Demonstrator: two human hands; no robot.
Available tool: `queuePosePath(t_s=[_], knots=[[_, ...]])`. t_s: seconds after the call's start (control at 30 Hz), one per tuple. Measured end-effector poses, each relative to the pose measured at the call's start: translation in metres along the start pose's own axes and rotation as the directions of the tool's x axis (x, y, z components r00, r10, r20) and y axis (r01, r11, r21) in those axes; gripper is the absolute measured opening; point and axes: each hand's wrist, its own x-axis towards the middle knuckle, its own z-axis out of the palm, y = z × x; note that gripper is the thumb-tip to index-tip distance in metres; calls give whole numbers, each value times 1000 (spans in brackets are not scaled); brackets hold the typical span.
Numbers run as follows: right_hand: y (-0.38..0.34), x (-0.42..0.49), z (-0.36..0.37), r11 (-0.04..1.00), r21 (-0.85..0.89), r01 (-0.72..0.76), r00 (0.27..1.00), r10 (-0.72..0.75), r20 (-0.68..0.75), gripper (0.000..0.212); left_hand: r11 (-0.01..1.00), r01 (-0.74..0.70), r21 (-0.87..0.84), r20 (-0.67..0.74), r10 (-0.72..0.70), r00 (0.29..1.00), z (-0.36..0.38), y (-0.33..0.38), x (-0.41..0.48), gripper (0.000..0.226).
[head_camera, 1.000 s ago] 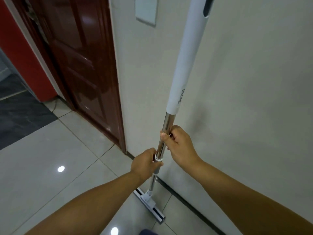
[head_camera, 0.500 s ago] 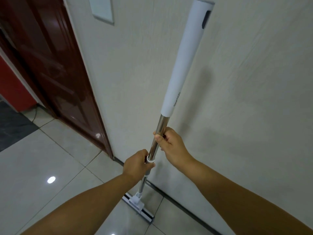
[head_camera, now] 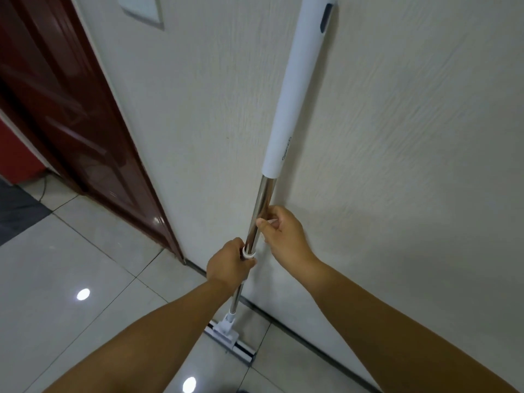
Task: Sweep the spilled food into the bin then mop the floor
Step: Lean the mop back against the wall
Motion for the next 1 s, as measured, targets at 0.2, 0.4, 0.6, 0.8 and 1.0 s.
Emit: queuePosePath(t_s=[0.2,0.4,0.6,0.8,1.0], knots=[[60,-36,-15,974,-179,-138,987,121,-105,24,999,-34,-34,143,39,989,2,-19,-1,37],[114,-108,-23,760,-489,-428,900,409,-152,23,961,-241,134,405,169,899,10,-59,-27,20],[137,-216,3,604,-431,-671,735,617,-279,20,830,-518,205,701,245,670,35,-77,-63,19],[144,-329,12,498,-197,-845,533,749,-393,13,627,-770,118,868,312,387,76,-61,-117,37],[162,-450,-1,371,27,-928,309,812,-495,12,482,-875,31,921,325,212,120,-22,-205,25]])
